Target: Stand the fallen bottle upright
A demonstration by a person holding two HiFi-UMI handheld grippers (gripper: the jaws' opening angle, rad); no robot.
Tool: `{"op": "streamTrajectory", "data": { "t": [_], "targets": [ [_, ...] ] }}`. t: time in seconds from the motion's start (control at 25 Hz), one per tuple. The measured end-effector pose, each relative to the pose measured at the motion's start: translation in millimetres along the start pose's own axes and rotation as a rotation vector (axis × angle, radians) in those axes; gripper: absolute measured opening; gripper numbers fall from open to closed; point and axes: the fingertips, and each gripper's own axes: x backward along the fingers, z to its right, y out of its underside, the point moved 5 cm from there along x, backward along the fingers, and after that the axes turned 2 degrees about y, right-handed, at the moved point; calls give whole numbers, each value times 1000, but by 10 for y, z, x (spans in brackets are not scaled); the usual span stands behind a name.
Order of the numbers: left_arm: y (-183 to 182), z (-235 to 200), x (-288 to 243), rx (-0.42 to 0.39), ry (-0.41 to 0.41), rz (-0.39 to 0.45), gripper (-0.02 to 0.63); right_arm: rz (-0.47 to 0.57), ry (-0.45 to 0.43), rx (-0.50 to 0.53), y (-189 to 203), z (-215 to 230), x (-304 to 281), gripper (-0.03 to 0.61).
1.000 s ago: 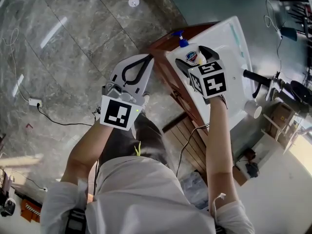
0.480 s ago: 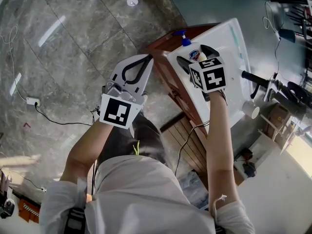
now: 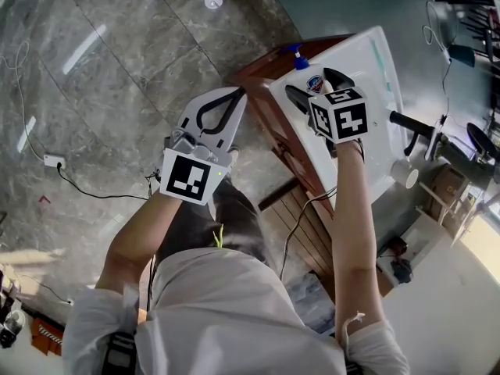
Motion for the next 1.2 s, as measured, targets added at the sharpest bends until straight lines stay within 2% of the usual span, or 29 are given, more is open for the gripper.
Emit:
{"op": "streamTrajectory", "data": {
  "t": [0.12, 0.28, 0.52, 0.6, 0.92, 1.08, 1.2],
  "targets": [
    [30, 31, 12, 4, 4, -13, 18, 47, 15, -10, 4, -6, 24, 364],
    [28, 49, 12, -5, 8, -17, 17, 159, 49, -58, 48, -10, 75, 364],
    [75, 60, 4, -24, 7, -36, 17, 256, 51, -120, 146, 1, 111, 364],
    [98, 81, 7, -25, 10, -39, 18, 253, 49, -134, 182, 3, 119, 364],
    [154, 183, -47, -11, 33, -46, 17, 110, -6, -102, 169, 9, 45, 365],
    [152, 215, -63, 3, 36, -45, 18, 115, 6, -92, 180, 7, 23, 368],
    [139, 221, -64, 1, 37, -49, 17, 151, -11, -132, 175, 31, 47, 368]
  ]
}}
